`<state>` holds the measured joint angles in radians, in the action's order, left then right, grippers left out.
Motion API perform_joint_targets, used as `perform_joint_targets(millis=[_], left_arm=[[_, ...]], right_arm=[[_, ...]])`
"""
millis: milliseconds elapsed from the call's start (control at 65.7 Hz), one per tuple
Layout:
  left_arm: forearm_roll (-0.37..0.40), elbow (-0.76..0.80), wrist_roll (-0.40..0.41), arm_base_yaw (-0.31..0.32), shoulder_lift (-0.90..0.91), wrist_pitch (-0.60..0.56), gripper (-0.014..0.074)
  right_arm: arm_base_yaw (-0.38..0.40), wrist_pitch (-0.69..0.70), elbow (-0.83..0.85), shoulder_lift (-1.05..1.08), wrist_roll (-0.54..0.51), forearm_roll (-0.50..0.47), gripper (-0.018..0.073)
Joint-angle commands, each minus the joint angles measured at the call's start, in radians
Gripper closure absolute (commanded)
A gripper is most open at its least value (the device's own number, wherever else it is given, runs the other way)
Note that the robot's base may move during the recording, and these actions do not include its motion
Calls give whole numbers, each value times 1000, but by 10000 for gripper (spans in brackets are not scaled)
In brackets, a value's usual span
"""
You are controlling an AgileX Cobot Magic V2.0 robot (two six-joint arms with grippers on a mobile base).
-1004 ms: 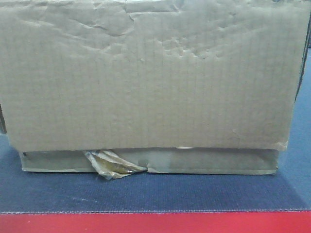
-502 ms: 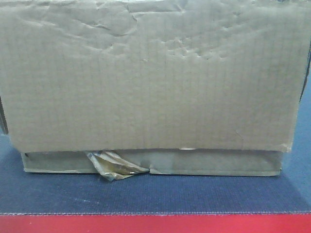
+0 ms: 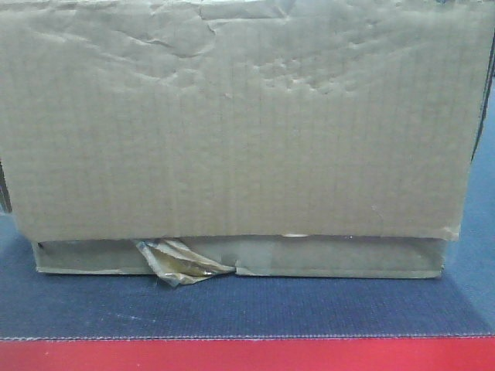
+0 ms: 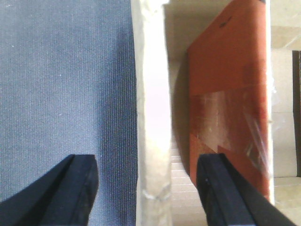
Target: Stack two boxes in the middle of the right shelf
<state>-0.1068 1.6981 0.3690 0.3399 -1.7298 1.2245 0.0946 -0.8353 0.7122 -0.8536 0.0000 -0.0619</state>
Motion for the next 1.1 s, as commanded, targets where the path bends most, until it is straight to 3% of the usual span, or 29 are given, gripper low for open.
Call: perform_joint_targets(millis=[0, 137, 274, 426, 624, 776, 867, 943, 1004, 1080], left_arm=[[26, -1, 1, 5, 13, -3, 237], [35, -1, 1, 5, 13, -3, 237], [36, -1, 1, 5, 13, -3, 237], [36, -1, 1, 5, 15, -3, 237], [36, -1, 1, 5, 15, -3, 237], [36, -1, -1, 5, 15, -3, 237], [36, -1, -3, 5, 15, -3, 237], [36, -1, -3, 5, 15, -3, 237], [36, -1, -3, 5, 15, -3, 237], [36, -1, -3, 5, 15, -3, 237]], right_arm=[[1, 11, 40, -93, 0, 5, 721], [1, 61, 96, -208, 28, -22, 721], [1, -88, 256, -326, 74, -46, 716], [-19, -139, 457, -408, 156, -30, 704], [-188, -273, 735, -491, 322, 191, 701], [-307, -386, 922, -578, 335, 202, 701], [-359, -386, 1019, -638, 335, 202, 697], [-389, -386, 1063, -681, 335, 213, 641], [-397, -386, 1073, -710, 335, 217, 535], [-397, -386, 1067, -742, 335, 209, 337]])
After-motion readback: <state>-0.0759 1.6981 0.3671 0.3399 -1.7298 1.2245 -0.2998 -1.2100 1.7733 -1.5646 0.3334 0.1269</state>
